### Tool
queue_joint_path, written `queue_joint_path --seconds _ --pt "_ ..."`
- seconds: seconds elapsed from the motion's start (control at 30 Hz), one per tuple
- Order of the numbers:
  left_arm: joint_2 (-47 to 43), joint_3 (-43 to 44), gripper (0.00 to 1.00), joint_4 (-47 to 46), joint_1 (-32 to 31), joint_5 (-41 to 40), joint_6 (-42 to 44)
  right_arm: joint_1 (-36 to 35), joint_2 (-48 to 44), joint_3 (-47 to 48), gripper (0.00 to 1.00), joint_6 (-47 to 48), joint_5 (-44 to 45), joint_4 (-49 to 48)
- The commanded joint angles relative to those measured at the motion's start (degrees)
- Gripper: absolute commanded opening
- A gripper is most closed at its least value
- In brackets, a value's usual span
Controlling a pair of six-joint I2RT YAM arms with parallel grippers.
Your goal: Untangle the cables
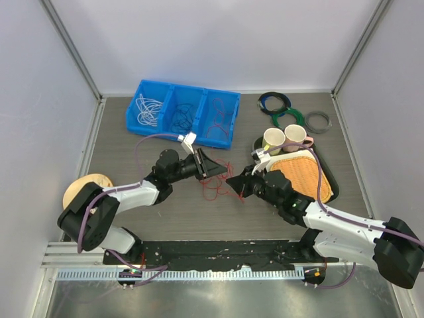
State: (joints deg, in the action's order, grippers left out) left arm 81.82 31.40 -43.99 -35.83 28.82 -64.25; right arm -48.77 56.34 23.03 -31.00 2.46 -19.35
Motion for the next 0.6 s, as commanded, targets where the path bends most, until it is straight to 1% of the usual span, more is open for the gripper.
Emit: queue_joint_path --seconds 0.0,0.03,0.1,0.2,0.23,0.27,0.3,0.33,0.37,0.43,0.47,0.5,0.57 --pt "1.15 1.65 0.06 -3.47 0.15 1.15 0.44 -0.27 -1.22 0.35 0.07 -0.73 -0.44 -3.50" --pt "0.97 1.39 0.00 -2.95 0.15 0.72 0.53 -0.27 -1.40 0.35 0.07 -0.72 0.00 -2.89" --pt "0.19 0.86 0.00 -1.99 0.24 -0.25 1.40 -0.27 -2.28 0.44 0.07 -0.90 2.18 -1.75" --pt "-4.11 -0.54 0.00 5.11 0.59 -5.69 4.82 -0.27 -4.30 1.23 0.07 -2.12 8.41 4.39" --pt "-5.61 -0.81 0.00 11.14 0.68 -9.62 7.01 -0.27 -5.26 1.67 0.07 -2.48 14.44 9.11" --pt "-9.27 -0.99 0.00 14.16 0.77 -12.27 8.16 -0.18 -5.71 2.11 0.07 -2.83 17.55 11.33" --pt "-10.96 -1.07 0.00 17.15 0.77 -14.64 9.13 -0.18 -6.15 2.63 0.07 -3.62 20.28 13.36" --pt "-13.24 -1.51 0.00 22.23 0.85 -16.84 10.97 -0.18 -6.41 2.90 0.08 -3.89 25.26 16.77" --pt "-16.92 -1.86 0.00 24.28 0.85 -21.56 11.68 -0.18 -7.02 3.16 0.08 -3.98 26.71 18.20" --pt "-21.25 -3.18 0.00 29.01 0.94 -25.98 13.09 -0.18 -7.64 3.60 0.10 -4.50 29.61 21.18" --pt "-25.18 -3.71 0.00 30.52 0.94 -30.10 13.36 -0.09 -8.25 3.52 0.11 -4.50 30.06 21.37" --pt "-26.87 -4.41 0.00 31.76 0.94 -31.70 13.97 -0.09 -8.61 3.34 0.13 -4.59 30.06 21.55" --pt "-31.34 -4.85 0.00 34.92 1.03 -34.51 14.85 -0.09 -9.05 3.34 0.14 -4.42 30.15 21.38"
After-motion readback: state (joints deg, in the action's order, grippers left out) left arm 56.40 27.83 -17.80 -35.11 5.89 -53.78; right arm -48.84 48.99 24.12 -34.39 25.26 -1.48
